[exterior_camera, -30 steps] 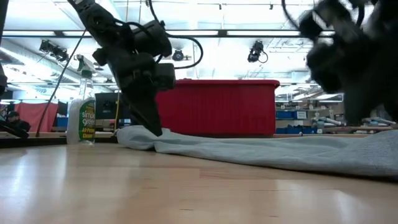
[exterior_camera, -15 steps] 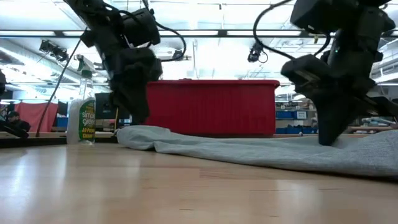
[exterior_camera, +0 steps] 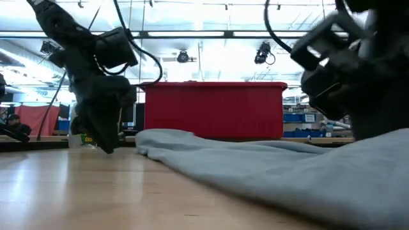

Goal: Fold laundry
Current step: Fold the gray shirt

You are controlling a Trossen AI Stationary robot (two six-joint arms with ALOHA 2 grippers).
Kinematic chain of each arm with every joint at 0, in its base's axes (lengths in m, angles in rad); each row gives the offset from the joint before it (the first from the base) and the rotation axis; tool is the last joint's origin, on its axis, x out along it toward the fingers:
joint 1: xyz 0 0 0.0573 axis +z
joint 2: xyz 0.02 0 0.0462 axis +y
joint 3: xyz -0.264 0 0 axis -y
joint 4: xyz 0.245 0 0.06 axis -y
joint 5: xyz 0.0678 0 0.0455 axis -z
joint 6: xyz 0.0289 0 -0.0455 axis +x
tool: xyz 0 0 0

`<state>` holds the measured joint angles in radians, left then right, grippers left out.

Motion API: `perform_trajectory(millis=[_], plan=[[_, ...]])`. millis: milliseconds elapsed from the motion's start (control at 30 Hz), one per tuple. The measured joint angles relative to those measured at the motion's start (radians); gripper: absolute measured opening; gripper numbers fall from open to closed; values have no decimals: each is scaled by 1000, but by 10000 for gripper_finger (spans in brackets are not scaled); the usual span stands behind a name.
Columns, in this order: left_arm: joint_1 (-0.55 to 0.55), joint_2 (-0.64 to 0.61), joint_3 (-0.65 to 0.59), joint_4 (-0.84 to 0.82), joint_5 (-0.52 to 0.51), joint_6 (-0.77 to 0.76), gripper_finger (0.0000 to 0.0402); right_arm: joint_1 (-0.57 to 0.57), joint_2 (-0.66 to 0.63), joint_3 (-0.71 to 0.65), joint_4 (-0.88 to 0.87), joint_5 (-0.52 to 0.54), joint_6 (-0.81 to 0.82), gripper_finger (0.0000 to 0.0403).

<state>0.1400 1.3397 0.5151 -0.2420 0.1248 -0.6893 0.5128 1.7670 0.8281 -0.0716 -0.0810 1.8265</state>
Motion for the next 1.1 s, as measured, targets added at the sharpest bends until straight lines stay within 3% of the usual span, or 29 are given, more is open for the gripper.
perform_trajectory(millis=[167,400,533,700,833,1100], plan=[[19,-67,-11,2,-39,-22,142,-34,23,124,-114,-83,-160,9],[122,-132,-12,25,-52,-14,144,-258,-121,149,-280,56,-386,30],[167,-131,-12,40,-45,-14,169,-405,-178,150,-301,107,-600,55],[212,-112,-11,74,-41,-14,235,-599,-160,150,-280,65,-860,118],[233,-62,-11,143,11,-14,283,-746,-91,150,-181,-42,-1026,183],[243,113,-11,362,34,-131,299,-928,93,304,-192,-168,-1262,280]])
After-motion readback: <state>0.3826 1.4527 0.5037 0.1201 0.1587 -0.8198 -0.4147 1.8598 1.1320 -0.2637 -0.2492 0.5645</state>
